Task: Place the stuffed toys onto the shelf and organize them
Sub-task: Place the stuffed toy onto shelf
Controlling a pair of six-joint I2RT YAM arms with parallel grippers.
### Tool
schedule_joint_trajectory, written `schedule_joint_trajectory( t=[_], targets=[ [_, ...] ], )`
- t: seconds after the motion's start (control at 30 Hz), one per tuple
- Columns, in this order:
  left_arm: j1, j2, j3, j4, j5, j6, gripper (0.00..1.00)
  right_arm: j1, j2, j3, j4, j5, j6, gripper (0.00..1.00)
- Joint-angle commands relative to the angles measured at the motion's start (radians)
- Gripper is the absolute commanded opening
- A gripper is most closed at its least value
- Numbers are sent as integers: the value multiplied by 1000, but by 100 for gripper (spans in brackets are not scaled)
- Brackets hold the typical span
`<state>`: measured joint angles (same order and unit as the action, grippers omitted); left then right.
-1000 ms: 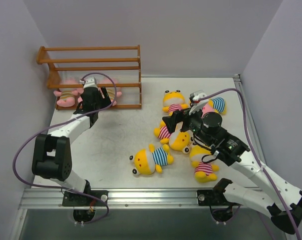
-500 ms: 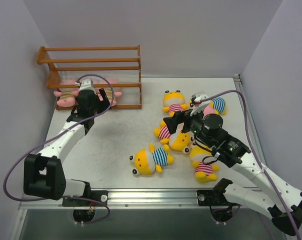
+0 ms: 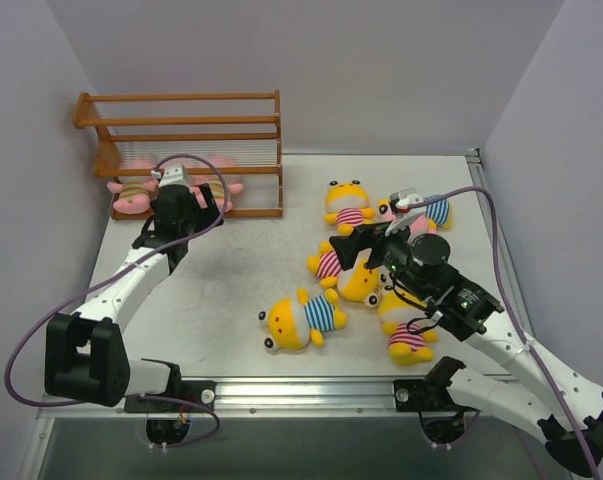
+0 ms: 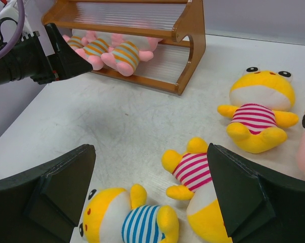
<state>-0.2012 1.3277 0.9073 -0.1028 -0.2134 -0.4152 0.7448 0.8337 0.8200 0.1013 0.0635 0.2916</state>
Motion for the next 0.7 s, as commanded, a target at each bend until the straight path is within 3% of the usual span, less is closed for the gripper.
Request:
schedule_joint_trajectory(
  t=[0.0, 0.33, 0.67],
  targets=[
    [-3, -18, 19, 20, -18, -10, 97, -5, -18, -15, 64, 19, 12, 98],
    [-3, 15, -41, 178, -26, -57, 92, -7, -12, -35, 120, -30, -5, 98],
    [-1, 17, -61, 212, -23, -74, 92, -7, 8, -30, 152, -54, -20, 98]
  ],
)
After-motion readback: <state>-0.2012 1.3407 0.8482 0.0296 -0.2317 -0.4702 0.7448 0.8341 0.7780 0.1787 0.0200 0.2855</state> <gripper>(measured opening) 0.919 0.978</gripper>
